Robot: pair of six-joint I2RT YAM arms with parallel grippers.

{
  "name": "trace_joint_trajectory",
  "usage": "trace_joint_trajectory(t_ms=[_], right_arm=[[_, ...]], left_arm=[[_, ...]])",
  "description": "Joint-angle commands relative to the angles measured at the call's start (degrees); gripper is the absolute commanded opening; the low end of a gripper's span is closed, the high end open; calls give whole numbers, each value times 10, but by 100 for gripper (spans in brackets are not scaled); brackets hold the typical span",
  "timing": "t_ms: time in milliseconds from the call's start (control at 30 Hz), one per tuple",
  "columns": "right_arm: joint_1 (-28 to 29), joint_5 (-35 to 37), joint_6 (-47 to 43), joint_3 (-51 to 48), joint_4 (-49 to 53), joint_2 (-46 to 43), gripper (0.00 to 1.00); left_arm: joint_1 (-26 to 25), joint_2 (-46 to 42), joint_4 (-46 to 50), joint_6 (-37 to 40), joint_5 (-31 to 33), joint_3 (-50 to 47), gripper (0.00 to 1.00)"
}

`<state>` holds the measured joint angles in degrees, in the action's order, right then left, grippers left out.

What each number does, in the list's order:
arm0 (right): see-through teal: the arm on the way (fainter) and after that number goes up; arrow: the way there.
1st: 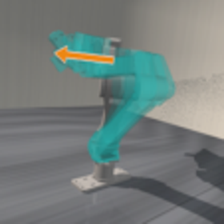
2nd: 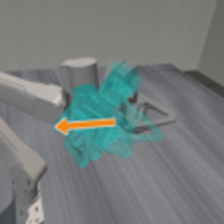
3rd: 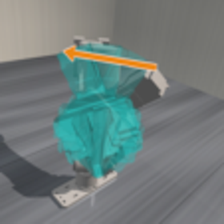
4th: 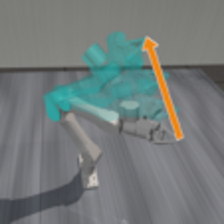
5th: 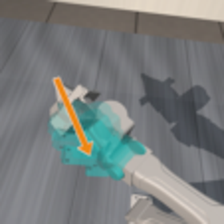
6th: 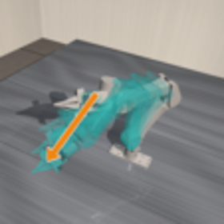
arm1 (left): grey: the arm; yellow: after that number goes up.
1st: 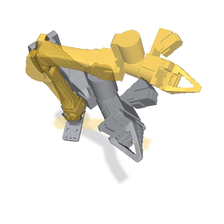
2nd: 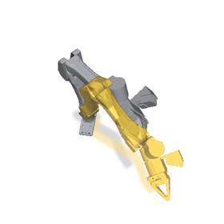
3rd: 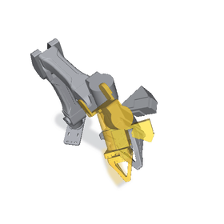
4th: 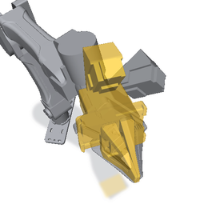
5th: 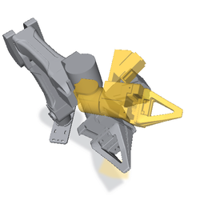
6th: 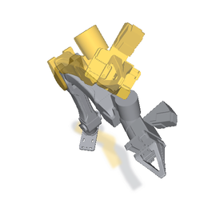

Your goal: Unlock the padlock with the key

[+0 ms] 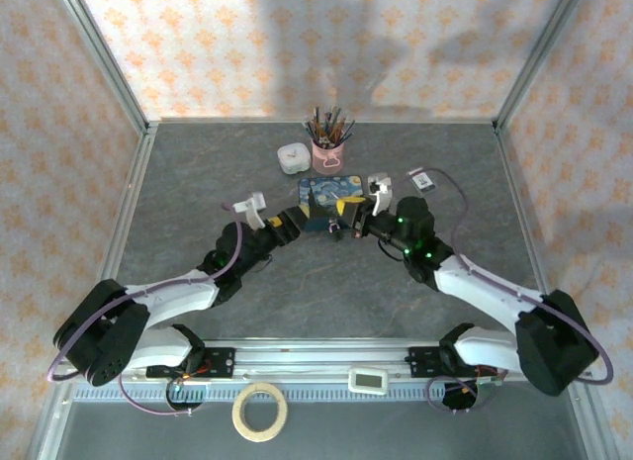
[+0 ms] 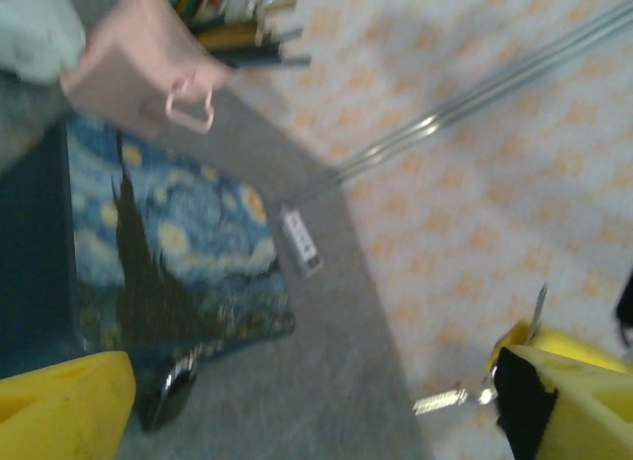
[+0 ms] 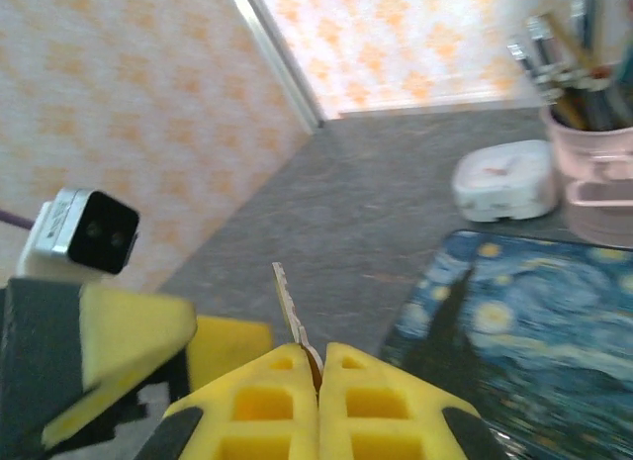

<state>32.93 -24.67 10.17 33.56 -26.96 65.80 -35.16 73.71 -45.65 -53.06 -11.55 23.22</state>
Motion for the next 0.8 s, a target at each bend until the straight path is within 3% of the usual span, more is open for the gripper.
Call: trace_joint_trajectory(t_ms=[0, 267, 633, 767], right_arm=[[-6, 107, -52, -20, 83, -35, 0], [-19, 196, -39, -72, 136, -98, 0], [-32, 188, -25, -98, 129, -134, 0], [-32, 180, -21, -99, 125, -134, 0]], left_arm=[[-34, 36, 54, -1, 42, 29, 84], [-96, 155, 177, 23, 79, 137, 69], [-101, 292, 187, 50, 127, 229, 56], [-101, 317, 150, 40, 155, 233, 52]])
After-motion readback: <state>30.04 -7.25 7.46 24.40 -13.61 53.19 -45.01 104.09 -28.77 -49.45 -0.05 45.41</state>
